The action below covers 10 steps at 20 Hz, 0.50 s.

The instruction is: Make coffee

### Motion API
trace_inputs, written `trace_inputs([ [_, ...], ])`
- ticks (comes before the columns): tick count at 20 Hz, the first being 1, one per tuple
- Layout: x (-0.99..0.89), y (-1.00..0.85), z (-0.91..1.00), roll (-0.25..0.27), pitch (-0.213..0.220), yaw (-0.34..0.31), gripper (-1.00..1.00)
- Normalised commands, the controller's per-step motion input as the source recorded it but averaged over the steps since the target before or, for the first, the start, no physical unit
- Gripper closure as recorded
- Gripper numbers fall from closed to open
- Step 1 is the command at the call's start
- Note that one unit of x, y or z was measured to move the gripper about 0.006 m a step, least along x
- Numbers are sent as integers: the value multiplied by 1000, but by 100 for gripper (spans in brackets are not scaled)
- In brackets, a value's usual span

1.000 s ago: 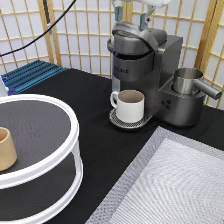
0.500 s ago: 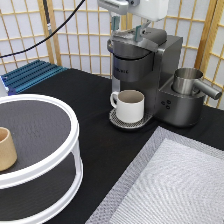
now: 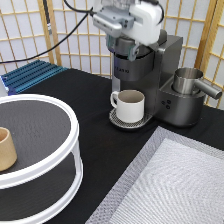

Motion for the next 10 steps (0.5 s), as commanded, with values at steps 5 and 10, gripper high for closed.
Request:
trace_inputs([
  [5, -311, 480, -600, -280, -128, -4, -100],
  [10, -302, 265, -694, -239, -129, 0, -100],
])
